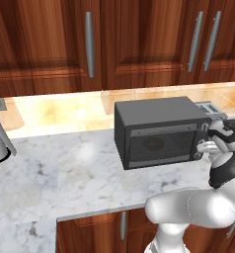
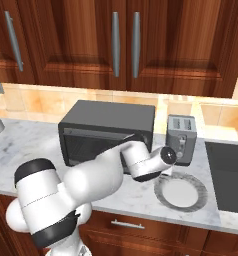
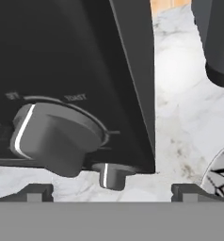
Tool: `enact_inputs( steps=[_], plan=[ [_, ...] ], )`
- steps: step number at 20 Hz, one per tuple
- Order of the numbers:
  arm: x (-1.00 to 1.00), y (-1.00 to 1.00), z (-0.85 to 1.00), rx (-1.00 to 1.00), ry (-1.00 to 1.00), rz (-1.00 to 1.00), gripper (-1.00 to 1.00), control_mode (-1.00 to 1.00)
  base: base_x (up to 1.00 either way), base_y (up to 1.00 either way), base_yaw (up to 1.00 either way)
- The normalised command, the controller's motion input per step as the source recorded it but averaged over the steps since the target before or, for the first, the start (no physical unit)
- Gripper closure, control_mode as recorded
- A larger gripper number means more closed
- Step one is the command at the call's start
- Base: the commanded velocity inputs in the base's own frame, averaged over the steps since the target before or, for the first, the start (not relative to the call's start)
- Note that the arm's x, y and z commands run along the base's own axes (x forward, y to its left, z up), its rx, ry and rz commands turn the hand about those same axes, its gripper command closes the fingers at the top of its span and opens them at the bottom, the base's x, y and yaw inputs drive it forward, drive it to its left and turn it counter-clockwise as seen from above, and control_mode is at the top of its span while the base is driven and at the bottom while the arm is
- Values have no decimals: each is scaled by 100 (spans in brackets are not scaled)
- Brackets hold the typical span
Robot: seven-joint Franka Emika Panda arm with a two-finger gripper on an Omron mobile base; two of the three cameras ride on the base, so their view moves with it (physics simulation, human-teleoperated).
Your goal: Pick up the bagel from the plate, place it on the toaster oven rack, close the door, and set the timer.
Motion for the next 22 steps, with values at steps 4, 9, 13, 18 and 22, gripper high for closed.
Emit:
enact_inputs(
  steps=[4, 9, 13, 18, 22],
  plan=[
    [-34, 0, -30, -5, 0, 7, -100, -100, 0, 0, 0],
    [-1, 0, -21, -3, 0, 6, -100, -100, 0, 0, 0],
    [7, 0, -10, -1, 0, 5, -100, -100, 0, 0, 0],
    [19, 0, 0, 0, 0, 4, -100, -100, 0, 0, 0],
    [7, 0, 0, 0, 0, 3, -100, -100, 0, 0, 0]
  ],
)
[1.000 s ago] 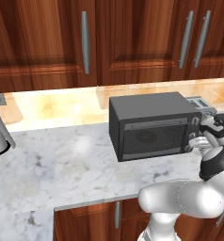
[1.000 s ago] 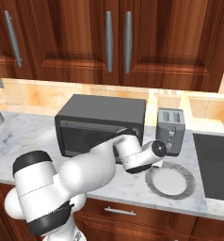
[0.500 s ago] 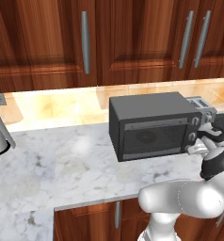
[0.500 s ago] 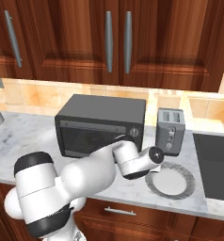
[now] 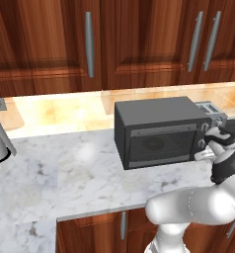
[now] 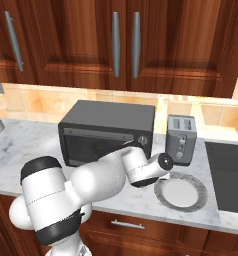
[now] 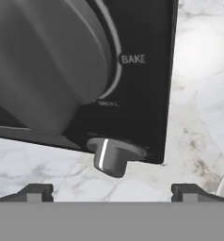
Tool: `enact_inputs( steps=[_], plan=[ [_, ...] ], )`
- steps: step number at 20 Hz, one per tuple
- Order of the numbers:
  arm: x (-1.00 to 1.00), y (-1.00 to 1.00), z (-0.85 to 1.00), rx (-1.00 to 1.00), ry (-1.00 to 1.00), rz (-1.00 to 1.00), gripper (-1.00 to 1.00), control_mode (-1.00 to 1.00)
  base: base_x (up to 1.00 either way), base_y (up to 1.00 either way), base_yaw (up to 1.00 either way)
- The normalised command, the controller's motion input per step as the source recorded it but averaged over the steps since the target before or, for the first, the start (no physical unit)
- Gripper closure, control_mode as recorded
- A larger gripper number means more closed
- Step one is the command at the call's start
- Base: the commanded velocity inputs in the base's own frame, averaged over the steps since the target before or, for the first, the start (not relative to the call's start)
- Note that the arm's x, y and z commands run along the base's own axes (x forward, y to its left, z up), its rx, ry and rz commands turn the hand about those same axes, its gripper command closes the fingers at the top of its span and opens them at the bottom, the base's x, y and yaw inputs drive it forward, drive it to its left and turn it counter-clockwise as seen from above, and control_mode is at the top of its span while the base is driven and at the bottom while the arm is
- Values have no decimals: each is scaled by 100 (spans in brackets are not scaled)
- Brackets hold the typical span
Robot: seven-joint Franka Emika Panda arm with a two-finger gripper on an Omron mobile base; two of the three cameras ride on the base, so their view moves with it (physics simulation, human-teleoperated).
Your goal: Pick up the bagel from the plate, place it on the toaster oven rack, close the door, and set the timer.
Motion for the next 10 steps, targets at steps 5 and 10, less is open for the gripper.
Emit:
enact_inputs(
  steps=[5, 10],
  plan=[
    [1, 0, 0, 0, 0, 2, -100, -100, 0, 0, 0],
    [0, 0, 0, 0, 0, 1, -100, -100, 0, 0, 0]
  ],
)
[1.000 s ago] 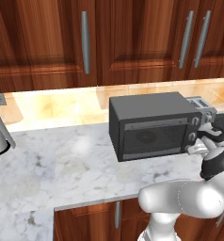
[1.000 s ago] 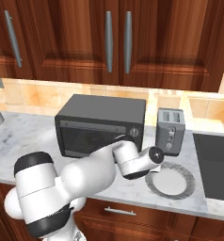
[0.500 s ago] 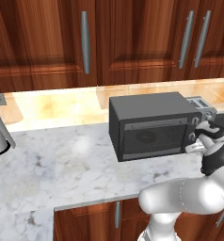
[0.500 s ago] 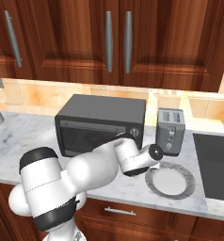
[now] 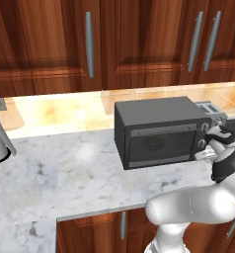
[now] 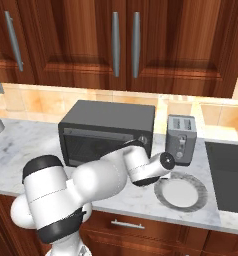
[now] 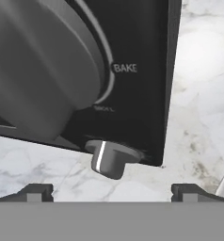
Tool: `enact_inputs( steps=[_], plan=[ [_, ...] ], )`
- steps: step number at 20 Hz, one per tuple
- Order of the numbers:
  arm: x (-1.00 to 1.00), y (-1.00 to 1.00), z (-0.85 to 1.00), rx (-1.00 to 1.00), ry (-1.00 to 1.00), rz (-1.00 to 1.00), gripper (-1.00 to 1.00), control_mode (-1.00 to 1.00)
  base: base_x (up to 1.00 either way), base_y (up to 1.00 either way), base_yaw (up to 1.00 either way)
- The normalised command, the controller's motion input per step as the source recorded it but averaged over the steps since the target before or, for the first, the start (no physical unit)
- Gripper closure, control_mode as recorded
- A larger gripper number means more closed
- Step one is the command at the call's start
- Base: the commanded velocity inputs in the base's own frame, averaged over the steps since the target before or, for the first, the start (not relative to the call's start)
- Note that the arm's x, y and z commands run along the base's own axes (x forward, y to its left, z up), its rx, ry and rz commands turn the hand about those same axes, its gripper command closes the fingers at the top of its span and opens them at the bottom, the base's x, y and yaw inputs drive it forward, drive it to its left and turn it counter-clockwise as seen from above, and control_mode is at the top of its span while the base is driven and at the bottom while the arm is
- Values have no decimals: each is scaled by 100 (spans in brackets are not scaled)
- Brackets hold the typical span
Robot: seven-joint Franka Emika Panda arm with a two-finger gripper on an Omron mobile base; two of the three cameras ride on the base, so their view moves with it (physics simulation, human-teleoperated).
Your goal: Pick up the bagel from the plate, place it on the toaster oven rack, close the door, and set the timer.
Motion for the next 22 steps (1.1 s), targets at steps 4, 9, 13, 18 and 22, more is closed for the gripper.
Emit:
enact_inputs(
  steps=[4, 9, 13, 18, 22],
  plan=[
    [0, 6, 0, 0, 0, 0, -100, -100, 0, 0, 0],
    [3, 10, 0, 0, 0, 0, -100, -100, 0, 0, 0],
    [13, 7, 0, 0, 0, 0, -100, -100, 0, 0, 0],
    [27, 0, 0, 0, 0, -1, -100, -100, 0, 0, 0],
    [21, -12, -8, 0, 0, 0, -100, -100, 0, 0, 0]
  ],
)
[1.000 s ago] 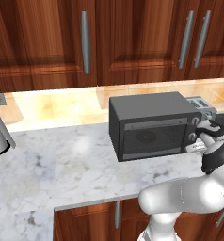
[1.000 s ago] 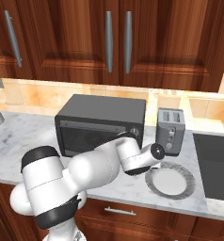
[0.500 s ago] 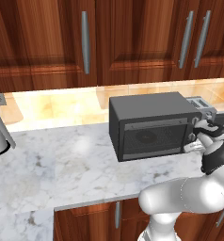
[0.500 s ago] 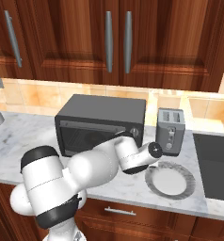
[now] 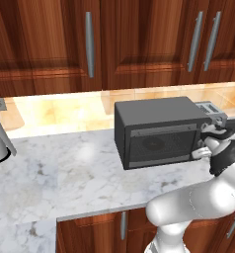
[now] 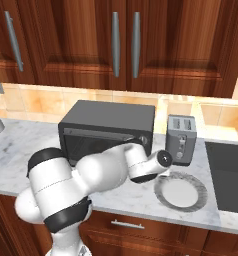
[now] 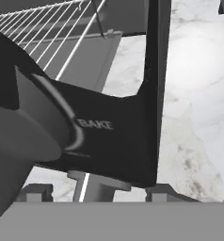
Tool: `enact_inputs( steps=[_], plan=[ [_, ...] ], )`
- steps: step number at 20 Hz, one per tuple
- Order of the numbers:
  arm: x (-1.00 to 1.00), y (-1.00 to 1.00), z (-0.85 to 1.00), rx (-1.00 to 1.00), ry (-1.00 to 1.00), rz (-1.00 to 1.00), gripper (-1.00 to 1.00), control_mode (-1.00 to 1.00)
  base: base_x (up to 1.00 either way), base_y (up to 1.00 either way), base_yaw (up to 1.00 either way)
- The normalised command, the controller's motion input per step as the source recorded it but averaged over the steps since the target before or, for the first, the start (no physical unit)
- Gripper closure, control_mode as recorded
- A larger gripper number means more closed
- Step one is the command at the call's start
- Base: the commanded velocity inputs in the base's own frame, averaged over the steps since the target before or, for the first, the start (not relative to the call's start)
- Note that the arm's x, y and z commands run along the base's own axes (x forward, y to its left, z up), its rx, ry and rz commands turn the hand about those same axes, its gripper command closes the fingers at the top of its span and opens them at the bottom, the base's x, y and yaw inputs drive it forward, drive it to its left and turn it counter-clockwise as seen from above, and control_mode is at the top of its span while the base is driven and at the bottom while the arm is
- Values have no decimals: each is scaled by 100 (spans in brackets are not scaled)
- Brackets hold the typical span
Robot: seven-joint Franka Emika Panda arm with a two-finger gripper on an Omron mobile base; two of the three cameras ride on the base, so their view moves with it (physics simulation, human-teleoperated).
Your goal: Pick up the bagel from the plate, place it on the toaster oven rack, close the door, and set the timer.
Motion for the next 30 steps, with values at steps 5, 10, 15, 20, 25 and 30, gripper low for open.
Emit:
enact_inputs(
  steps=[5, 10, 15, 20, 25, 30],
  plan=[
    [2, -15, -25, 0, 0, 0, -100, -100, 0, 0, 0],
    [17, 0, -13, 0, 0, 0, -100, -100, 0, 0, 0],
    [33, 0, -1, 0, 0, 0, 100, -100, 0, 0, 0],
    [27, 0, 0, 0, 0, 0, 100, -100, 0, 0, 0],
    [15, -1, 0, 0, 0, 0, 100, -100, 0, 0, 0],
    [7, -4, 0, 1, 0, 0, 100, -100, 0, 0, 0]
  ],
)
